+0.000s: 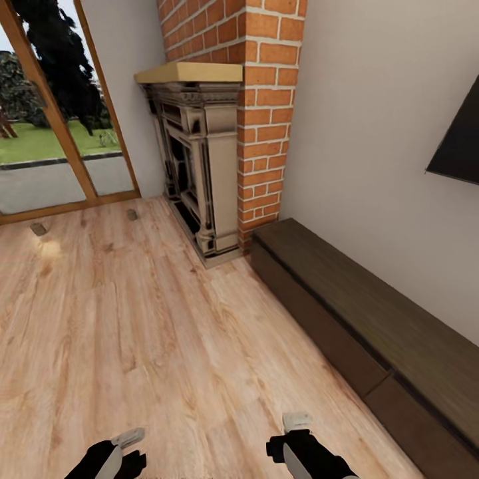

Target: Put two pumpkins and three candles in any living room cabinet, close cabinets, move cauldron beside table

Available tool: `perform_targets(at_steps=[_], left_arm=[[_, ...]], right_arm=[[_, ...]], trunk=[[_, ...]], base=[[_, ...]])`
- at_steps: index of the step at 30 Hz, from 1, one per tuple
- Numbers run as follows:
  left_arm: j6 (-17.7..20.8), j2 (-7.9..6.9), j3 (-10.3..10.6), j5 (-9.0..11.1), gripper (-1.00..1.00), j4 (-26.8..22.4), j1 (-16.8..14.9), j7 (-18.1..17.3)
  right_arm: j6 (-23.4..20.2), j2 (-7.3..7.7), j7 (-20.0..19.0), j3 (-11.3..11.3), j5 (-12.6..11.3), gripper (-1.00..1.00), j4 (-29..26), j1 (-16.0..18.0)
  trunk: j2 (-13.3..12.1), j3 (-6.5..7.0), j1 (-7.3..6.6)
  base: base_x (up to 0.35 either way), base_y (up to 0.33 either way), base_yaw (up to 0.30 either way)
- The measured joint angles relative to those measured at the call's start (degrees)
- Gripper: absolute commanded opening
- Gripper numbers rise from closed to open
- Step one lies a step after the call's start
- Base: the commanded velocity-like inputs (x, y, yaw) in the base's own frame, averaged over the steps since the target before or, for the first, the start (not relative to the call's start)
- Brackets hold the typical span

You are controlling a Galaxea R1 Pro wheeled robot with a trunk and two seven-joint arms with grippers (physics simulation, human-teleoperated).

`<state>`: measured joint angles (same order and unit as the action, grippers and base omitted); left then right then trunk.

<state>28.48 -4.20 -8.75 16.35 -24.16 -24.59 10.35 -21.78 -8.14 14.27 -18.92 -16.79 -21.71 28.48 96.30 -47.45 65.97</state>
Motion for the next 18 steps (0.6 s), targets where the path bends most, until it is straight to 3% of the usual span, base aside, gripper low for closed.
perform_targets(at_steps=[18], left_arm=[[-0.08,-0.02,0.01,-0.02,1.00,0.01,0.06,-0.07]], right_arm=[[0.07,-0.12,0.05,-0.71,0.00,1.00,0.07,0.00]], trunk=[[0.00,-0.02,0.00]], base=[[0.041,0.006,0.287]])
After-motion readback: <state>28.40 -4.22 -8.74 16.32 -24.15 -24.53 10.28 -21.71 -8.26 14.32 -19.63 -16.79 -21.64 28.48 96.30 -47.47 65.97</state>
